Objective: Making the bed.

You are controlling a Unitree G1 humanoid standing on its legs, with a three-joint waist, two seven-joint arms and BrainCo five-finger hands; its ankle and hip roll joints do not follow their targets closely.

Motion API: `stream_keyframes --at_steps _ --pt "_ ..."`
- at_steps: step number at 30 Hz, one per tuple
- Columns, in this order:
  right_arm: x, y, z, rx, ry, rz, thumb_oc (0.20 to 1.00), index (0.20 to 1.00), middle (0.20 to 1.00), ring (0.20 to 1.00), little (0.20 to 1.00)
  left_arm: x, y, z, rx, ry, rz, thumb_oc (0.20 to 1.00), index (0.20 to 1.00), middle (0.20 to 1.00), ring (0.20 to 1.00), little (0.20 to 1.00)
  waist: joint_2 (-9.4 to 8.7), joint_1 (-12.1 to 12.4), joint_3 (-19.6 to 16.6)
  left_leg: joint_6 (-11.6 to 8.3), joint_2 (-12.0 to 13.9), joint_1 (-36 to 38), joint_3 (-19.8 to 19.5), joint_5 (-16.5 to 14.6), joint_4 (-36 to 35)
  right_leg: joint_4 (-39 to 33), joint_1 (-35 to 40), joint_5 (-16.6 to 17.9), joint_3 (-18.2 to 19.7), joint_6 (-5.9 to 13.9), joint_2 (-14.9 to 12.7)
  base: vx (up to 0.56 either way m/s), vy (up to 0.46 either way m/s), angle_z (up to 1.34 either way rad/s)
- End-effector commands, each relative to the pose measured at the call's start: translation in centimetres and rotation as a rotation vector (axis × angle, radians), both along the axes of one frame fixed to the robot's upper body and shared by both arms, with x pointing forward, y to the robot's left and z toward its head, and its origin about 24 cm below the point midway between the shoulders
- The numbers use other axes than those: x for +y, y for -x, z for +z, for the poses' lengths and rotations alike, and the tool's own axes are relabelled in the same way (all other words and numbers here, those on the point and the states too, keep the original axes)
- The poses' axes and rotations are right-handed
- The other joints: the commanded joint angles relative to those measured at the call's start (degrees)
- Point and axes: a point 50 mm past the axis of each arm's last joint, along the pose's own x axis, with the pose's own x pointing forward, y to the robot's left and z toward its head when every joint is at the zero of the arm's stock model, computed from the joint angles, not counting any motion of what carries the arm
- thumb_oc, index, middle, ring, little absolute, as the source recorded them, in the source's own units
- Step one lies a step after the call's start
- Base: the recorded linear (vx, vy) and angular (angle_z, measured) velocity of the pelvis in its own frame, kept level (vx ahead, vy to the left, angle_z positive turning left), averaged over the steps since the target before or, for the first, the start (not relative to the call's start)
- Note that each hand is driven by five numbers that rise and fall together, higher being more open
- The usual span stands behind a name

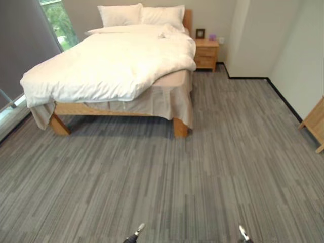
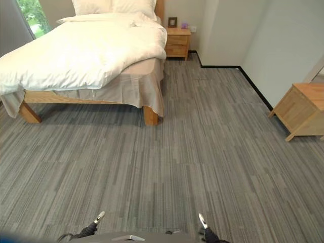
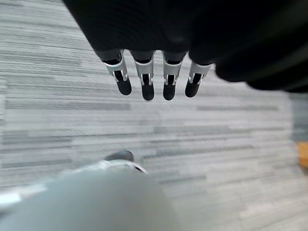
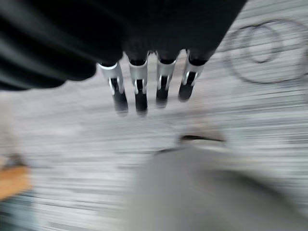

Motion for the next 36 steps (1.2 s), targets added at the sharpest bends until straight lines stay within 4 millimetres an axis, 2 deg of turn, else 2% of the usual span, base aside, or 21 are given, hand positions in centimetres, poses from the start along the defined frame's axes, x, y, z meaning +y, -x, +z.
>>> stream_keyframes --at_steps 1,5,6,7,8,11,12,14,16,17,18,20,25,29,30,32,34,35,36 --pt "0.1 1.7 -0.5 0.089 0.002 0.011 1.000 1.000 1.000 1.000 1.000 -1.1 -3.3 0.5 -0.076 0.019 -0.042 1.000 1.000 1.000 1.000 1.000 -1.78 -0.8 2.8 -2.56 -1.4 5.0 -2.8 2.9 -4.8 -12.1 9.2 11.2 1.0 5.61 -5.3 0.01 0.014 0.05" --pt "-0.2 2.3 -0.6 0.106 -0.006 -0.029 1.000 1.000 1.000 1.000 1.000 -0.8 -4.2 0.9 -0.118 0.015 -0.023 1.000 1.000 1.000 1.000 1.000 -2.07 -0.7 2.5 -2.44 -1.6 5.1 -3.0 2.6 -4.8 -12.1 9.5 11.2 0.8 5.81 -5.5 0.03 0.019 0.05" --pt "-0.3 1.4 -0.3 0.045 -0.032 -0.102 1.000 1.000 1.000 1.000 1.000 -0.3 -5.7 1.5 -0.197 0.014 0.037 1.000 1.000 1.000 1.000 1.000 -2.18 -0.8 2.6 -2.43 -1.7 5.5 -3.0 2.5 -4.8 -11.9 9.8 11.1 0.9 5.95 -5.5 0.04 0.028 0.02" --pt "-0.3 1.4 -0.3 0.045 -0.032 -0.102 1.000 1.000 1.000 1.000 1.000 -0.3 -5.7 1.5 -0.197 0.014 0.037 1.000 1.000 1.000 1.000 1.000 -2.21 -0.8 2.5 -2.42 -1.7 5.3 -3.0 2.5 -4.8 -11.9 9.6 11.2 0.9 5.93 -5.6 0.04 0.026 0.01" --pt "-0.5 0.5 -0.1 0.002 -0.040 -0.119 1.000 1.000 1.000 1.000 1.000 -0.1 -6.7 2.0 -0.238 0.020 0.055 1.000 1.000 1.000 1.000 1.000 -2.33 -1.0 2.4 -2.42 -1.8 5.4 -2.9 2.5 -4.8 -11.7 9.6 11.2 1.0 6.01 -5.6 0.00 0.000 0.00" --pt "-1.3 -2.7 1.0 -0.118 -0.023 -0.102 1.000 1.000 1.000 1.000 1.000 0.5 -10.4 4.0 -0.383 -0.007 0.034 1.000 1.000 1.000 1.000 1.000 -2.58 -1.1 2.6 -2.40 -1.9 5.7 -2.7 2.3 -4.8 -11.3 9.4 11.4 1.4 6.25 -5.7 0.01 0.031 -0.04" --pt "-1.5 -4.4 1.7 -0.179 -0.010 -0.076 1.000 1.000 1.000 1.000 1.000 0.6 -11.6 4.8 -0.437 -0.006 0.037 1.000 1.000 1.000 1.000 1.000 -2.54 -1.2 2.8 -2.41 -1.9 6.0 -2.6 2.2 -4.8 -11.3 9.6 11.4 1.5 6.37 -5.7 0.00 0.036 -0.05" --pt "-1.5 -8.5 3.8 -0.335 0.004 -0.014 1.000 1.000 1.000 1.000 1.000 0.6 -14.8 7.3 -0.595 0.011 0.043 1.000 1.000 1.000 1.000 1.000 -2.55 -1.4 2.8 -2.42 -2.0 5.9 -2.4 2.3 -4.8 -11.5 9.4 11.9 1.7 6.56 -5.8 -0.01 0.038 -0.08" --pt "-1.3 -11.1 5.6 -0.445 0.013 0.039 1.000 1.000 1.000 1.000 1.000 0.5 -16.6 9.0 -0.694 0.027 0.056 1.000 1.000 1.000 1.000 1.000 -2.55 -1.4 3.1 -2.41 -2.1 6.1 -2.1 2.2 -4.8 -11.6 9.5 12.1 1.8 6.81 -5.8 -0.01 0.050 -0.07" --pt "-0.4 -13.8 8.0 -0.580 0.012 0.120 1.000 1.000 1.000 1.000 1.000 0.2 -18.1 10.7 -0.785 0.041 0.054 1.000 1.000 1.000 1.000 1.000 -2.50 -1.6 3.3 -2.35 -2.2 6.0 -1.9 2.2 -4.8 -11.6 9.2 12.6 2.0 7.00 -5.9 -0.01 0.049 -0.15" --pt "-0.4 -13.9 8.0 -0.580 0.012 0.120 1.000 1.000 1.000 1.000 1.000 0.2 -18.1 10.7 -0.785 0.041 0.054 1.000 1.000 1.000 1.000 1.000 -2.53 -1.6 3.2 -2.34 -2.2 5.8 -1.9 2.3 -4.8 -11.6 9.1 12.7 2.0 6.96 -5.9 -0.02 0.046 -0.12" --pt "0.4 -15.5 9.9 -0.679 0.014 0.177 1.000 1.000 1.000 1.000 1.000 -0.1 -19.0 12.0 -0.847 0.053 0.047 1.000 1.000 1.000 1.000 1.000 -2.52 -1.6 3.5 -2.22 -2.4 5.7 -1.9 2.3 -4.8 -11.7 8.7 13.2 2.2 7.16 -6.0 -0.01 0.032 -0.01" --pt "2.1 -17.1 12.9 -0.824 0.067 0.339 1.000 1.000 1.000 1.000 1.000 -0.7 -19.2 13.7 -0.934 0.079 0.036 1.000 1.000 1.000 1.000 1.000 -2.29 -1.0 4.3 -1.64 -2.8 5.0 -1.5 2.2 -4.8 -11.0 7.6 14.5 2.0 8.00 -7.0 -0.01 0.059 -0.01" --pt "2.2 -17.0 13.3 -0.839 0.095 0.382 1.000 1.000 1.000 1.000 1.000 -0.8 -18.6 13.4 -0.931 0.102 0.054 1.000 1.000 1.000 1.000 1.000 -2.01 -0.4 5.4 -0.89 -3.2 4.8 -1.7 1.8 -4.8 -7.6 6.2 14.4 2.3 8.14 -7.9 0.01 0.095 -0.05" --pt "2.0 -16.6 13.3 -0.839 0.100 0.387 1.000 1.000 1.000 1.000 1.000 -0.9 -17.9 13.2 -0.926 0.118 0.058 1.000 1.000 1.000 1.000 1.000 -1.79 -0.1 6.2 0.06 -3.6 5.0 -2.1 1.3 -4.8 -1.6 4.2 14.2 3.1 8.20 -8.9 0.08 0.206 -0.04" --pt "1.8 -15.8 12.7 -0.813 0.096 0.379 1.000 1.000 1.000 1.000 1.000 -0.8 -16.9 12.6 -0.900 0.124 0.049 1.000 1.000 1.000 1.000 1.000 -1.42 0.0 7.0 1.11 -4.3 6.1 -2.9 0.4 -4.8 5.9 1.6 15.7 4.3 8.63 -9.9 0.11 0.197 -0.02" --pt "1.7 -15.2 12.2 -0.796 0.085 0.365 1.000 1.000 1.000 1.000 1.000 -0.7 -16.1 12.1 -0.881 0.127 0.051 1.000 1.000 1.000 1.000 1.000 -0.95 -0.3 8.0 2.20 -5.0 7.5 -3.4 -0.4 -4.8 14.1 -2.9 20.9 6.6 9.47 -11.1 0.11 0.189 0.06" --pt "1.7 -15.2 12.3 -0.801 0.081 0.356 1.000 1.000 1.000 1.000 1.000 -0.6 -16.0 12.2 -0.882 0.125 0.053 1.000 1.000 1.000 1.000 1.000 -0.32 -0.7 9.0 2.60 -4.6 8.0 -3.7 -0.6 -4.8 18.2 -4.7 21.9 7.0 9.36 -11.0 0.17 0.137 0.27" --pt "1.7 -15.2 12.5 -0.808 0.077 0.342 1.000 1.000 1.000 1.000 1.000 -0.4 -15.9 12.2 -0.877 0.117 0.041 1.000 1.000 1.000 1.000 1.000 0.17 -2.0 10.3 2.53 -3.8 8.7 -5.1 -0.6 -4.8 21.2 -10.3 20.0 10.6 8.99 -8.1 0.14 0.066 0.20"
